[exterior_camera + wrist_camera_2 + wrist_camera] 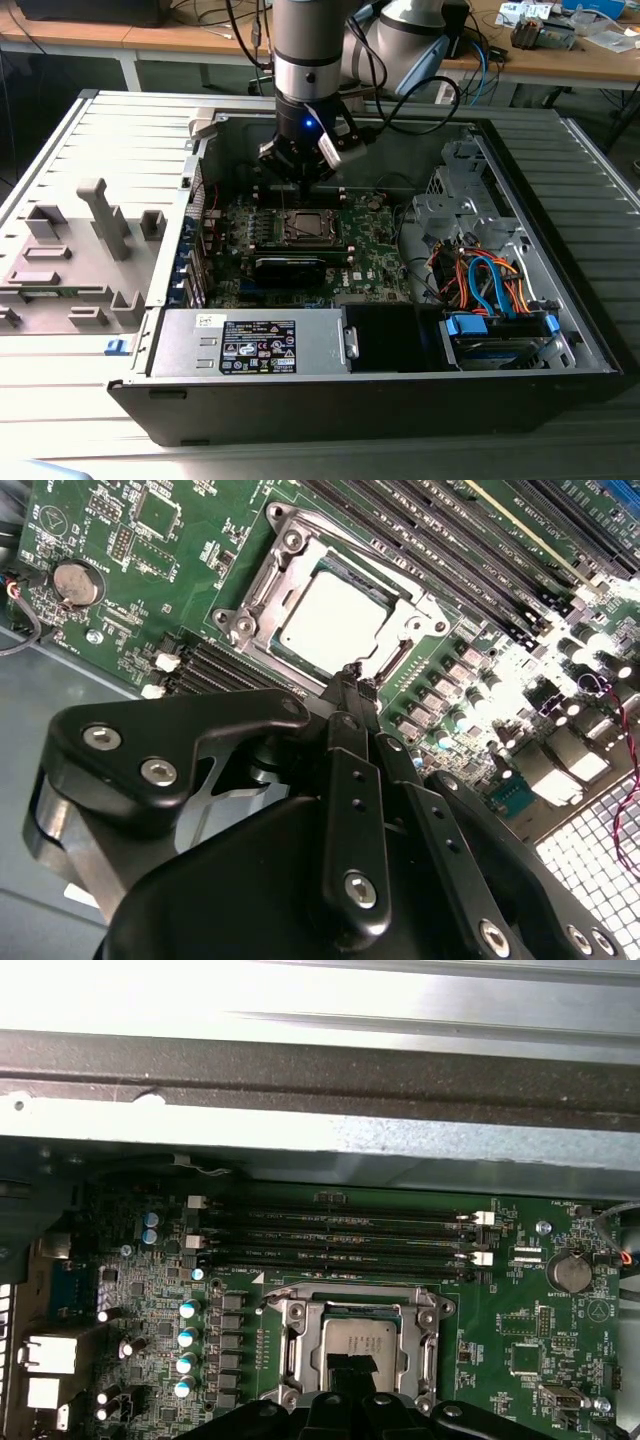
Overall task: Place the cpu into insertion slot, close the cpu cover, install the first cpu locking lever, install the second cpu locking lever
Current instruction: 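Install the first cpu locking lever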
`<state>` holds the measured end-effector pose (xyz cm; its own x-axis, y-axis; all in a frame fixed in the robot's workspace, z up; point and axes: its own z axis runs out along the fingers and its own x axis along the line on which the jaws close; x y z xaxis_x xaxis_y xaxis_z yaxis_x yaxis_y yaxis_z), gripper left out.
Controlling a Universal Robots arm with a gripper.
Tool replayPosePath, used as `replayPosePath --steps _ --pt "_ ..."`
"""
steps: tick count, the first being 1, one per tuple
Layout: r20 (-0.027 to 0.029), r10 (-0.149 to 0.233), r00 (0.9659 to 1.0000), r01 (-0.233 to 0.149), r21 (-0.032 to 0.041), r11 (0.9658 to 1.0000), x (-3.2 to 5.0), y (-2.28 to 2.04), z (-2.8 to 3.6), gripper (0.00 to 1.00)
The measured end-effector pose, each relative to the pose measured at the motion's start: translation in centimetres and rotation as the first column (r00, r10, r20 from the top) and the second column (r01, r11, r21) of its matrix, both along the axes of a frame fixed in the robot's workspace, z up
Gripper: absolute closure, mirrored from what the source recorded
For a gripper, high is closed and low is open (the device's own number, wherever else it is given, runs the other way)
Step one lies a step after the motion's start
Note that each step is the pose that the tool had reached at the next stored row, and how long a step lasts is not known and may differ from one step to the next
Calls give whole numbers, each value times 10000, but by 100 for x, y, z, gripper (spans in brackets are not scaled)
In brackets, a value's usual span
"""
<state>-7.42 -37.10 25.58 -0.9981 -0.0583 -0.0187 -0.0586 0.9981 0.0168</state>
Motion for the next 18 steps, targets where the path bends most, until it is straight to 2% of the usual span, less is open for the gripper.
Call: replayPosePath --steps 18 --pt "0 0 10000 0 -1 10000 -80 0 0 89"
